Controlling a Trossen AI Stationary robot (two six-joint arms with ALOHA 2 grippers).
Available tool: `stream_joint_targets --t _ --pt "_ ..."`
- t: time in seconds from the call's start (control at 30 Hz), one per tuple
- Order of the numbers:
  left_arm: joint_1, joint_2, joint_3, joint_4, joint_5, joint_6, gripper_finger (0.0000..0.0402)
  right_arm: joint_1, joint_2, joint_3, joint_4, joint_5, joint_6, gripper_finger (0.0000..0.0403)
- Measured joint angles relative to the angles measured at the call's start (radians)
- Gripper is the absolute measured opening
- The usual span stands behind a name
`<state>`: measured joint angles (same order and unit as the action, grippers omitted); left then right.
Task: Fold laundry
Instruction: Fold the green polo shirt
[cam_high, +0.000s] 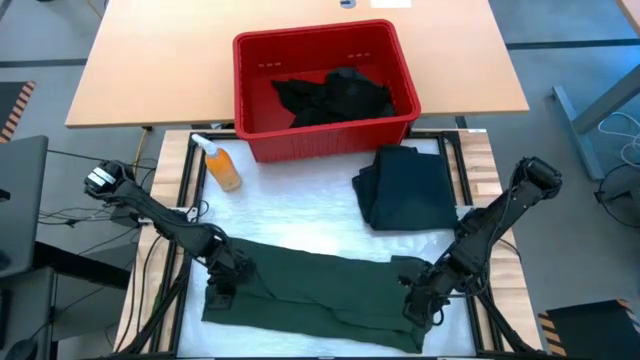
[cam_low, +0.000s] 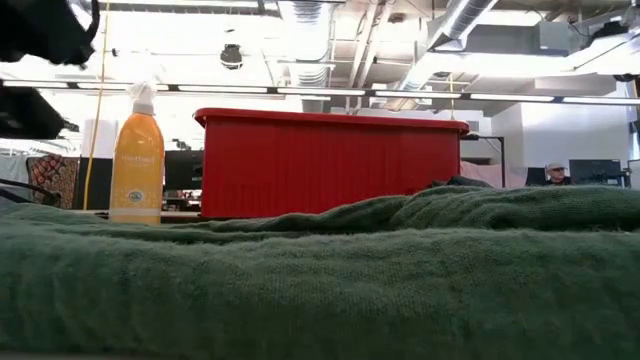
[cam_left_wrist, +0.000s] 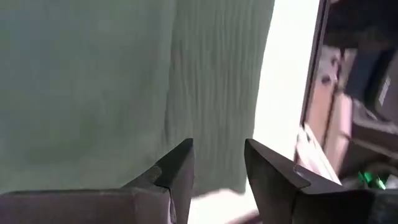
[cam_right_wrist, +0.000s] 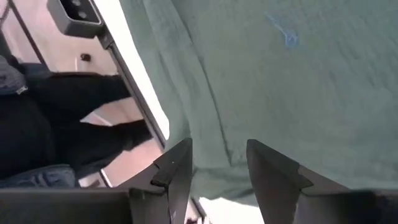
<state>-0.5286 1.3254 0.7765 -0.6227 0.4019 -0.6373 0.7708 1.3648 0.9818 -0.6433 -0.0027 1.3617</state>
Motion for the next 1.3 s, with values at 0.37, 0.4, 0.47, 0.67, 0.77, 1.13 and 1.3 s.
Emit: stream_joint_targets --t 0.37,0.4,0.47,0.67,0.77,1.13,1.3 --pt "-0.101 0.000 0.000 0.127 -0.225 -0.062 0.0130 -0.023 -0.001 -0.157 0.073 0.061 -0.065 0.0180" --pt "-0.107 0.000 0.000 0.126 -0.242 -0.066 0.0130 -0.032 -0.001 -0.161 0.067 0.063 -0.084 0.0180" --pt "-0.119 0.000 -0.002 0.127 -0.274 -0.081 0.0130 -0.051 -0.001 -0.176 0.066 0.076 -0.117 0.0180" --pt "-0.130 0.001 -0.047 0.180 -0.307 -0.158 0.0130 -0.098 -0.001 -0.244 0.065 0.082 -0.215 0.0180" --pt "-0.132 0.001 -0.064 0.173 -0.299 -0.179 0.0130 -0.133 -0.001 -0.267 0.065 0.107 -0.291 0.0180" --pt "-0.098 -0.059 -0.079 0.162 -0.183 -0.209 0.0130 -0.333 0.000 -0.224 -0.192 0.164 -0.523 0.0179" --pt "-0.067 -0.196 -0.079 0.135 -0.347 -0.223 0.0130 -0.360 0.000 -0.122 -0.412 0.081 -0.482 0.0179"
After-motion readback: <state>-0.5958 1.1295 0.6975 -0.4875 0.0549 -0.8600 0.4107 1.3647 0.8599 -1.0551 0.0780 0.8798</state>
